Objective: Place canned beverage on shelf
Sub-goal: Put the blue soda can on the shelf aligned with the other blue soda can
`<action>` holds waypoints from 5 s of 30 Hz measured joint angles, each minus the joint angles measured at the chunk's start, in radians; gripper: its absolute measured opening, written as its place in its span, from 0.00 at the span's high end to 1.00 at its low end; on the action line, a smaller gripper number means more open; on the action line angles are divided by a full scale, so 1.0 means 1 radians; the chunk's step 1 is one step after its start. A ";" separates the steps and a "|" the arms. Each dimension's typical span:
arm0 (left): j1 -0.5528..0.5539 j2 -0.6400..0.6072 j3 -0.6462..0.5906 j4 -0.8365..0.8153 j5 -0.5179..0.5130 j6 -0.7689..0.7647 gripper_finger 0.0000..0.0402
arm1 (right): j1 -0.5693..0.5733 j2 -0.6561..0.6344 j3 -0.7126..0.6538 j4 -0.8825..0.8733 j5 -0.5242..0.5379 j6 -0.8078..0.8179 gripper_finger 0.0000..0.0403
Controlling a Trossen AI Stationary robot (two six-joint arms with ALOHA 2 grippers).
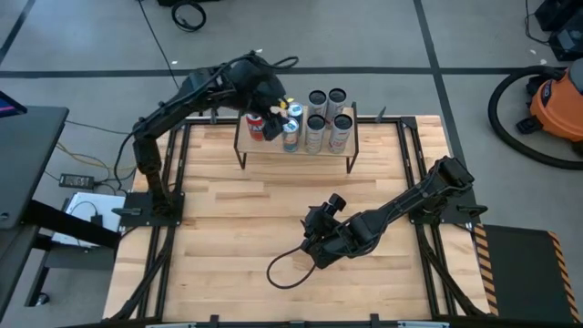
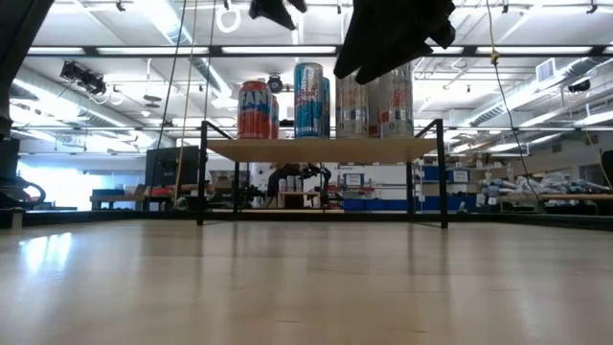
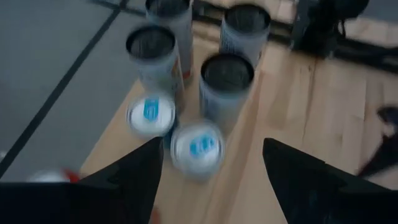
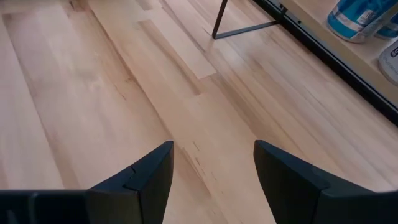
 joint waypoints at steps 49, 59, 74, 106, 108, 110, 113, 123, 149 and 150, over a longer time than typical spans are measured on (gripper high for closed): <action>-0.264 -0.001 -0.266 -0.214 0.030 0.157 0.31 | 0.170 -0.237 0.000 -0.406 0.047 0.221 0.43; -0.263 -0.187 -0.514 -0.069 0.033 0.141 0.31 | 0.170 -0.277 0.000 -0.465 0.052 0.220 0.43; -0.187 -0.294 -0.840 0.469 0.053 0.230 0.31 | 0.163 -0.302 0.000 -0.445 0.066 0.208 0.43; -0.079 -0.293 -0.951 0.698 -0.081 0.138 0.31 | 0.163 -0.301 0.000 -0.430 0.062 0.185 0.43; -0.080 -0.293 -0.951 0.698 -0.079 0.134 0.31 | 0.163 -0.301 0.000 -0.430 0.062 0.185 0.43; -0.082 -0.293 -0.951 0.699 -0.067 0.119 0.31 | 0.163 -0.301 0.000 -0.430 0.062 0.184 0.43; -0.087 -0.293 -0.951 0.700 -0.062 0.116 0.31 | 0.163 -0.301 0.000 -0.430 0.062 0.183 0.43; -0.113 -0.293 -0.951 0.737 -0.040 0.096 0.31 | 0.163 -0.301 0.000 -0.430 0.067 0.183 0.43; -0.123 -0.277 -0.950 0.716 -0.160 0.064 0.31 | 0.163 -0.301 0.000 -0.429 0.067 0.183 0.43; -0.119 -0.269 -0.950 0.721 -0.160 0.063 0.31 | 0.163 -0.301 0.000 -0.428 0.067 0.183 0.43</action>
